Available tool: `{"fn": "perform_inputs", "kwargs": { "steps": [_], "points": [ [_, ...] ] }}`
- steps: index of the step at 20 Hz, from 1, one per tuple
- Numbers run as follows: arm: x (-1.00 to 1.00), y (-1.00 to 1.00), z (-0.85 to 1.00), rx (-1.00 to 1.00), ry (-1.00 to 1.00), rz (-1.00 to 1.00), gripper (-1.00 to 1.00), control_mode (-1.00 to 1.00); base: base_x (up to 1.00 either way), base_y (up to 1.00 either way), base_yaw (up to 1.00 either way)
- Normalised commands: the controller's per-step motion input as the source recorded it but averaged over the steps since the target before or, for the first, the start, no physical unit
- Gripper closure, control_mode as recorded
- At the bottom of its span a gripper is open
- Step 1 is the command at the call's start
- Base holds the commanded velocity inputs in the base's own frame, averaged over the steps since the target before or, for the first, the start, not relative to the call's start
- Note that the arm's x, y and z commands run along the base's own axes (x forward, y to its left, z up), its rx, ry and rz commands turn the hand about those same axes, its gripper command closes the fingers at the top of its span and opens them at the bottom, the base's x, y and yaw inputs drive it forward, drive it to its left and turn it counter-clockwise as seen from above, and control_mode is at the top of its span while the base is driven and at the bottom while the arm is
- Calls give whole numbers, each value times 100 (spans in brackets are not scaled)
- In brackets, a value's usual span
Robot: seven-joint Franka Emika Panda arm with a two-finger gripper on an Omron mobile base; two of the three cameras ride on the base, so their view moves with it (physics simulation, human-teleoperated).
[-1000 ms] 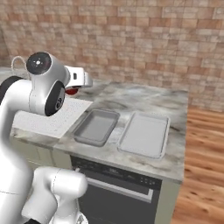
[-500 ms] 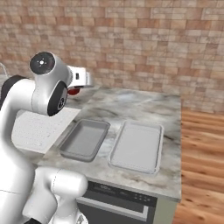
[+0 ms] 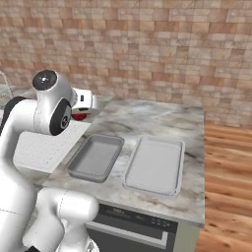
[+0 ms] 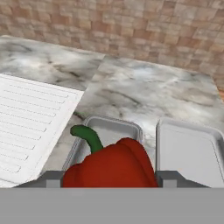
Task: Place one bell pepper and one chicken drumstick in each tupperware on the nearby counter, to pack two identical lunches.
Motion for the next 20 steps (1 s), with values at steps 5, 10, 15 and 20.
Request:
{"fn": "perform_inputs", "kwargs": {
  "steps": [5,10,15,20],
  "points": [
    [77,0,-69,0,32,0,100,-100,0,0,0],
    [61,0,-79,0,35,3,100,-100,0,0,0],
    [51,0,-72,0,18,2,100,-100,0,0,0],
    [37,0,-60,0,5,2,100,-100,0,0,0]
  ]
}}
